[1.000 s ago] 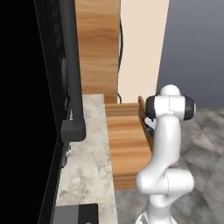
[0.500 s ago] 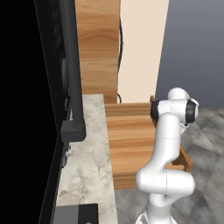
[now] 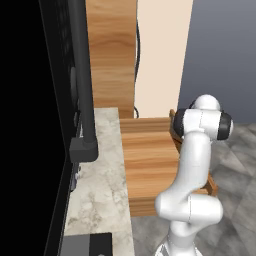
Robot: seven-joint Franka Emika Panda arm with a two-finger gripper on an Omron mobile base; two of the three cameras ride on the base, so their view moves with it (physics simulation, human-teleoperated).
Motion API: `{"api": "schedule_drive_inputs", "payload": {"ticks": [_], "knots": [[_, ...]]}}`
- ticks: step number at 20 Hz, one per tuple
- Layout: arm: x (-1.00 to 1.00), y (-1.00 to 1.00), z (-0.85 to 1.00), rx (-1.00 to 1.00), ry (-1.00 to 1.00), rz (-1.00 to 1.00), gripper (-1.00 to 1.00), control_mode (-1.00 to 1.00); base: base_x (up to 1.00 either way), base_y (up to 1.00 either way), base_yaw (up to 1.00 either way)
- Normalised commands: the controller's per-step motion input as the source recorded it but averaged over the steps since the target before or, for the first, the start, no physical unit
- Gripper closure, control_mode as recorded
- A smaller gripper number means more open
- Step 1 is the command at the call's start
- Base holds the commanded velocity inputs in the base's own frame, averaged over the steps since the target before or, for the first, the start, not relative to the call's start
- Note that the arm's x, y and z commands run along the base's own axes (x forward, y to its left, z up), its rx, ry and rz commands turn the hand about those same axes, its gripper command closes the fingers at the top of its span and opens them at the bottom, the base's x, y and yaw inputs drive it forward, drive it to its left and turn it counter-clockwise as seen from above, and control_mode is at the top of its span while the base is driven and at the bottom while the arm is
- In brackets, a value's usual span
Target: Pick up the metallic utensils from the counter and place them in the open drawer. Make sure not to pick up any wooden utensils.
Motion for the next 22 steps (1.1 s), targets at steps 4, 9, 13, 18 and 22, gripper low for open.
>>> {"api": "schedule_drive_inputs", "payload": {"ticks": [4,9,13,18,22], "knots": [[-0.57,0.71,0.58,-0.35,-0.24,-0.02,1.0,-1.0,0.0,0.0,0.0],[-0.12,1.0,0.04,-0.39,-0.13,-0.05,1.0,-1.0,0.0,0.0,0.0],[0.14,0.62,0.0,-0.31,0.03,-0.02,1.0,-1.0,0.0,0.0,0.0],[0.44,0.04,0.0,-0.14,0.27,0.0,1.0,-1.0,0.0,0.0,0.0],[0.31,-0.15,0.0,0.0,0.15,0.0,1.0,-1.0,0.0,0.0,0.0]]}}
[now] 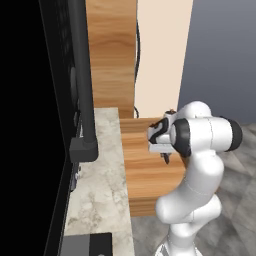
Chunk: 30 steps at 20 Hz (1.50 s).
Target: Pick up the metallic utensils from the counter and place them in the open drawer. Make sure not to pick up any wooden utensils.
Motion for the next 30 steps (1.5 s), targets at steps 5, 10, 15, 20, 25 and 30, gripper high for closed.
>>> {"api": "schedule_drive_inputs", "payload": {"ticks": [5,10,15,20,25,30], "knots": [[0.43,-0.02,-0.05,0.0,0.13,0.0,1.0,-1.0,0.0,0.0,0.0],[0.41,-0.01,-0.31,0.0,0.07,0.0,1.0,-1.0,0.0,0.0,0.0],[0.18,-0.16,-0.57,0.01,0.0,0.0,1.0,-1.0,0.0,0.0,0.0],[0.14,-0.16,-0.61,0.05,0.0,0.0,1.0,-1.0,0.0,0.0,0.0],[0.22,-0.01,-0.59,0.02,0.0,0.0,1.0,-1.0,0.0,0.0,0.0],[0.2,0.0,-0.54,0.0,0.0,0.0,1.0,-1.0,0.0,0.0,0.0]]}}
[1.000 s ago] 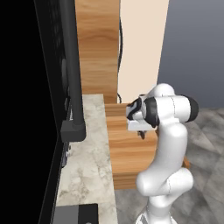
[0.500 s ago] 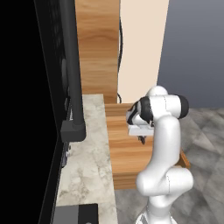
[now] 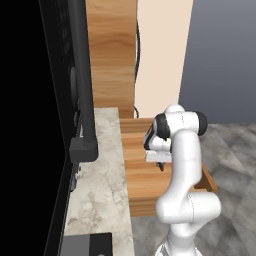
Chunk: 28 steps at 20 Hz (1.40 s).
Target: Pick up the metallic utensils from the counter and place them in the open drawer. Make sure not to pick up any wooden utensils.
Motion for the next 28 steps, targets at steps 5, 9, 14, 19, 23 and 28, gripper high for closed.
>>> {"api": "schedule_drive_inputs", "payload": {"ticks": [5,9,14,19,23,28], "knots": [[0.18,0.0,-0.53,0.0,0.0,0.0,1.0,-1.0,0.0,0.0,0.0],[0.09,0.0,-0.53,0.0,0.0,0.0,1.0,-1.0,0.0,0.0,0.0],[0.11,0.0,-0.49,0.0,0.04,-0.05,1.0,-1.0,0.0,0.0,0.0],[0.03,0.0,-0.2,0.0,0.03,-0.07,-1.0,-1.0,0.0,0.0,0.0],[-0.46,0.0,0.6,0.0,-0.01,-0.05,-1.0,-1.0,0.0,0.0,0.0],[-0.45,0.01,0.77,0.0,-0.01,0.0,-1.0,-1.0,0.0,0.0,0.0]]}}
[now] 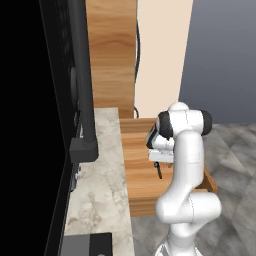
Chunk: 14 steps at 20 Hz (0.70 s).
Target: Pick up the metallic utensils from the counter and place them in the open drawer. Make sure not to pick up any wooden utensils.
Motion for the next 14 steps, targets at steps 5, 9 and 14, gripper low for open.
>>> {"api": "schedule_drive_inputs", "payload": {"ticks": [5,9,14], "knots": [[-0.58,0.03,0.93,0.0,-0.03,0.0,-1.0,-1.0,0.0,0.0,0.0],[-0.59,0.0,1.0,0.0,-0.05,0.0,-1.0,-1.0,0.0,0.0,0.0],[-0.28,0.04,0.94,-0.01,0.0,0.0,-1.0,-1.0,0.0,0.0,0.0]]}}
